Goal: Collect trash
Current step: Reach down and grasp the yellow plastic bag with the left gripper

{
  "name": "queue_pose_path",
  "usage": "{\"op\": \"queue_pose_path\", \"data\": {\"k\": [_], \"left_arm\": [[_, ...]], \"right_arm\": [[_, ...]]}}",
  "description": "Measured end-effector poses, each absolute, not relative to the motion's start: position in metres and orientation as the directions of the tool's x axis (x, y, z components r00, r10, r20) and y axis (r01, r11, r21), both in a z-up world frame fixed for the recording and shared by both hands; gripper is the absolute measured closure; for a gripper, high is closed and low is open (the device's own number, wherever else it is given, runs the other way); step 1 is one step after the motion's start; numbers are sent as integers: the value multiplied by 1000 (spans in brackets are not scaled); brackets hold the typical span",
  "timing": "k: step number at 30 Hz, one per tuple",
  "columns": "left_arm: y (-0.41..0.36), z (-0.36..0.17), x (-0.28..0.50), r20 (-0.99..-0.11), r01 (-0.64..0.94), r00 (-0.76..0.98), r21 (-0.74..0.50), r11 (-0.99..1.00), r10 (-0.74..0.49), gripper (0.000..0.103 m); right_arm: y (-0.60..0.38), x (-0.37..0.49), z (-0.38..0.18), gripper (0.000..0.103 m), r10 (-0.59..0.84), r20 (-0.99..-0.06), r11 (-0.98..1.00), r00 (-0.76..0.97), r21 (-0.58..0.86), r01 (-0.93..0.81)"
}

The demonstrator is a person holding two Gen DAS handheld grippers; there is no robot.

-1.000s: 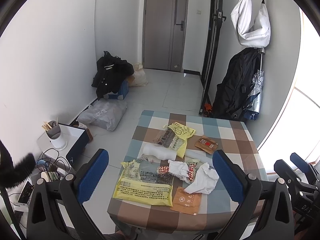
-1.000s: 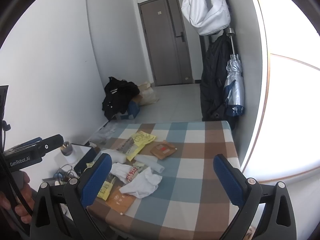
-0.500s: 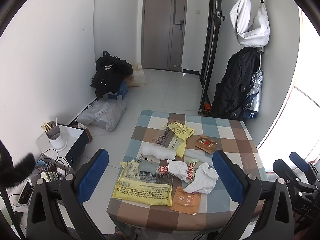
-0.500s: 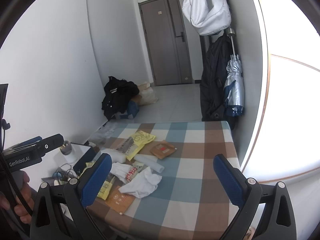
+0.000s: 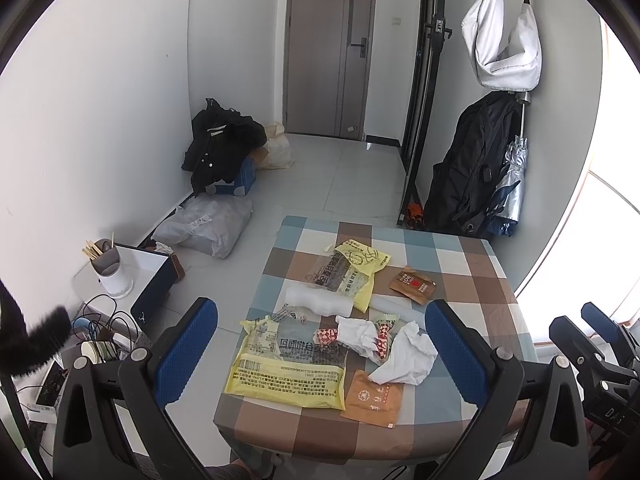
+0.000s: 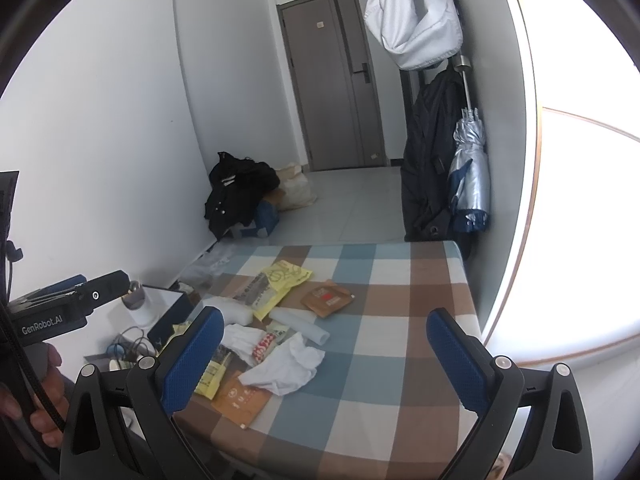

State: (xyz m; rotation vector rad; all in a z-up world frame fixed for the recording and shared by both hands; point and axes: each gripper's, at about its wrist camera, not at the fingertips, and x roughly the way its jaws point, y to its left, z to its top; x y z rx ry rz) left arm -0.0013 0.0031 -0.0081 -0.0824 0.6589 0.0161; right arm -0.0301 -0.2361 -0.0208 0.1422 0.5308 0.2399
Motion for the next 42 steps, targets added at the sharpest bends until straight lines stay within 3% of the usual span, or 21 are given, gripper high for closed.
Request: {"op": "queue_pose_path", "data": {"k": [19, 32, 42], "left_arm": [[6, -27, 17, -706, 37, 703, -84, 996, -86, 1], [45, -105, 82, -938, 109, 301, -146, 983, -173, 1], [60, -133, 96, -966, 71, 193, -158, 985, -169, 5]], "right_arm": [[-233, -17, -31, 1, 266, -532, 962, 804, 203, -184], [-236, 28, -45, 1, 319, -605, 940, 729, 297, -166], [-237, 51, -56, 1, 340, -655, 934, 675, 320, -160]]}}
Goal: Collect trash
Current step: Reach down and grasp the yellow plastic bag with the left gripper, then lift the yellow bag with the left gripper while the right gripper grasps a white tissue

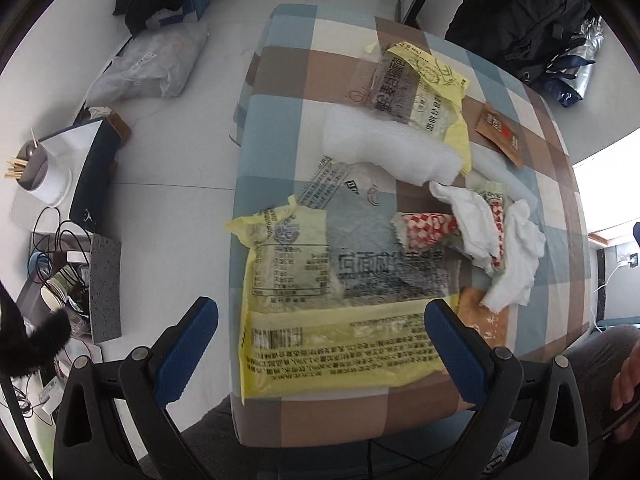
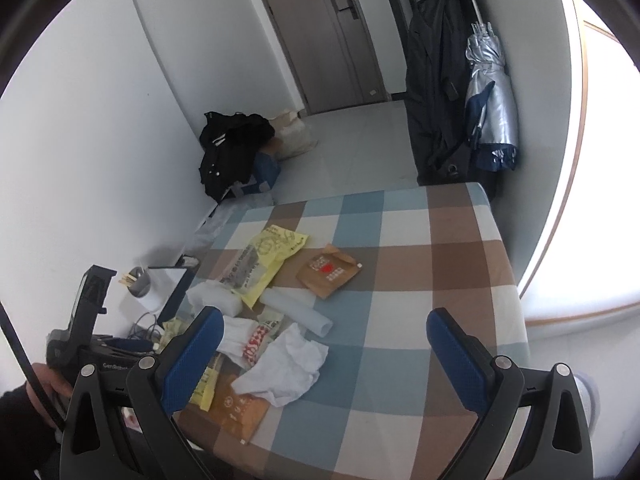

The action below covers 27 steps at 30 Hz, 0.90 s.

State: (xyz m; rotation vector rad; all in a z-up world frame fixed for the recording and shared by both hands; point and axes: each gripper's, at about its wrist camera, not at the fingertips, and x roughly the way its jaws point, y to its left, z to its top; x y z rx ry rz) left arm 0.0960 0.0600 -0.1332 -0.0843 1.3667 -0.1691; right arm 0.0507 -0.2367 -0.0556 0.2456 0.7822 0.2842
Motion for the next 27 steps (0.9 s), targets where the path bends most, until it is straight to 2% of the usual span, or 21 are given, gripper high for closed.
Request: {"op": "queue_pose_path", "data": {"k": [1, 3, 7, 9, 15, 18, 27], "left_arm": [[59, -133, 94, -968, 84, 197, -140, 987, -154, 7], [52, -136, 97, -973, 115, 203, -85, 990, -107, 26], [47, -132, 93, -969, 133, 238, -29, 991, -60, 34], [44, -127, 91, -964, 143, 264, 4, 990, -34, 55], [41, -121, 83, -957, 169, 290, 23, 985, -27, 83], [38, -121, 80, -951, 196, 309, 52, 979, -11, 89], [39, -87, 61, -913, 268, 368, -79, 960, -178, 94]], "right_arm": [[-236, 51, -56, 1, 340, -657, 934, 673, 317, -163], [-236, 53, -57, 1, 340, -664, 935, 666, 316, -163], [-235, 52, -58, 1, 352, -668, 930, 655, 328, -164], [-234, 51, -57, 1, 353, -666, 930, 658, 330, -165], [-231, 48, -56, 1, 342, -667, 934, 662, 316, -165], [-228, 45, -55, 1, 337, -667, 937, 665, 308, -166], [-229, 39, -58, 1, 326, -669, 939, 668, 310, -148]]}}
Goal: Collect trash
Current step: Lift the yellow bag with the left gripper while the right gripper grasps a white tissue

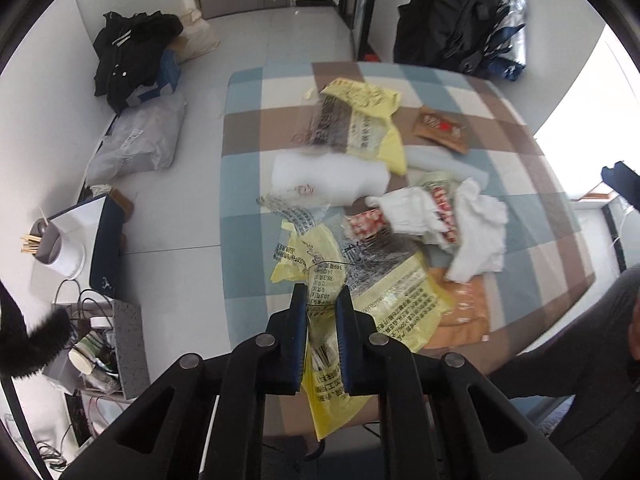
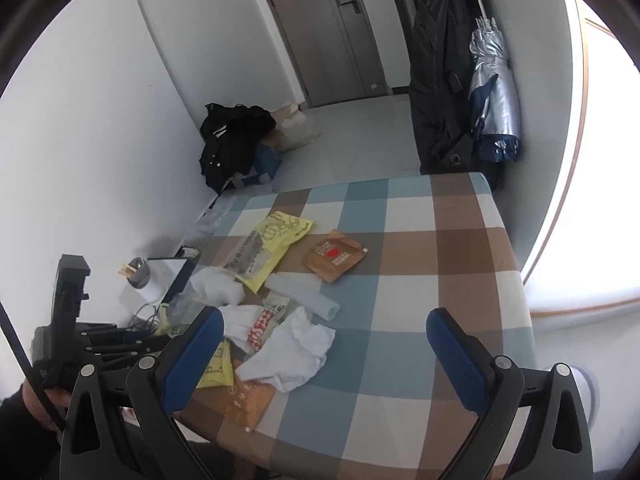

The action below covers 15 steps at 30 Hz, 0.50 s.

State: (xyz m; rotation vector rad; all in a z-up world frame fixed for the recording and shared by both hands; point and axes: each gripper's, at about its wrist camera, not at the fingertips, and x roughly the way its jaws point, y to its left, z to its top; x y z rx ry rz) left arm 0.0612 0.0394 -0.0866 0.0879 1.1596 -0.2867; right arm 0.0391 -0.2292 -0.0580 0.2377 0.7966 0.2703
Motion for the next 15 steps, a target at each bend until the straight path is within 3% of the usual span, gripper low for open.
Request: {"op": "queue_pose_path", "data": {"k": [15], "left_arm": [[65, -47, 45, -807, 293, 466, -247, 924, -364, 95]], "right_arm": [[-223, 30, -67, 1, 275, -707, 957, 651, 266, -116]]}}
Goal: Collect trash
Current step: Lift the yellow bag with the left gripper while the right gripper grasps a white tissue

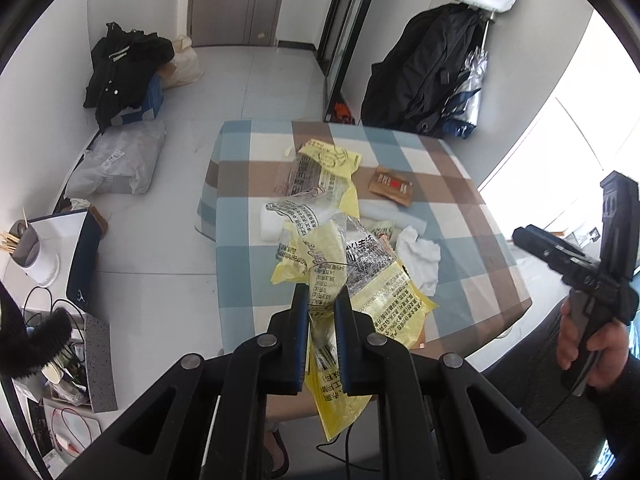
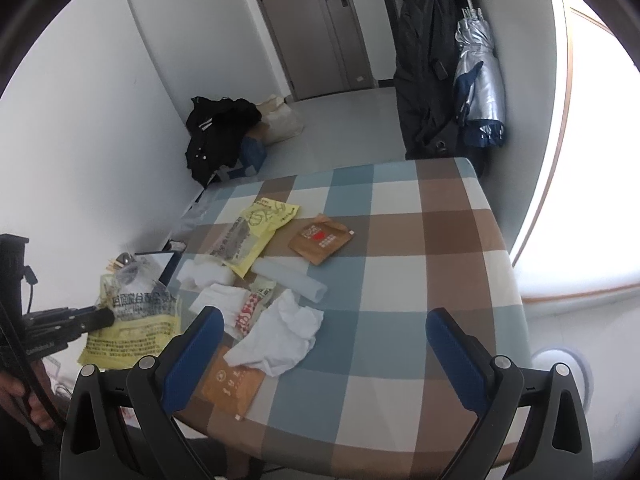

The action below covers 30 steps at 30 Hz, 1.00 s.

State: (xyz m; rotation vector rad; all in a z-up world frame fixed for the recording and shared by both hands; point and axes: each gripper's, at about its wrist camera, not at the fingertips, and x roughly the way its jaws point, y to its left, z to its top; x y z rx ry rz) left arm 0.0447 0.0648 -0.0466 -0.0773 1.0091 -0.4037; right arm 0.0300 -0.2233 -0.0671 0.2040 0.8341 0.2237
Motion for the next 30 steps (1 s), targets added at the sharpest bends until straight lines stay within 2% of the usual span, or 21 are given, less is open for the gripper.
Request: {"op": "queue_pose_path", "data": {"k": [5, 8, 11, 15, 19, 24, 29, 30], "left_arm": [[80, -35, 43, -763, 272, 516, -284, 919, -389, 95], [92, -29, 46, -736, 242, 552, -308, 920, -392, 95], [101, -26, 49, -716, 223, 570, -337, 915, -403, 95], [108, -23, 53, -694, 209, 591, -361, 909, -412, 95], [113, -25, 56, -692, 194, 586, -386, 902, -422, 95], [114, -27, 58, -694, 193, 579, -393, 899, -427, 95], [113, -30, 60, -704, 193, 568, -390, 900, -426, 95], [112, -30, 60, -704, 193, 567, -391, 900, -428, 95]], "right_arm": [[-206, 32, -71, 3, 309, -720, 951, 621, 240, -195], [-185, 41, -82, 3, 350, -755, 930, 554, 209, -303], [-155, 49, -98, 3, 368, -804, 884, 467, 147, -444], [-118, 58, -126, 3, 321, -851, 811, 416, 19, -585], [-111, 74, -152, 9, 274, -894, 797, 356, 4, -604], [-117, 84, -156, 11, 290, -895, 823, 338, 54, -566], [-118, 85, -155, 25, 295, -888, 824, 352, 50, -565], [-119, 84, -155, 32, 290, -886, 825, 363, 40, -563]]}}
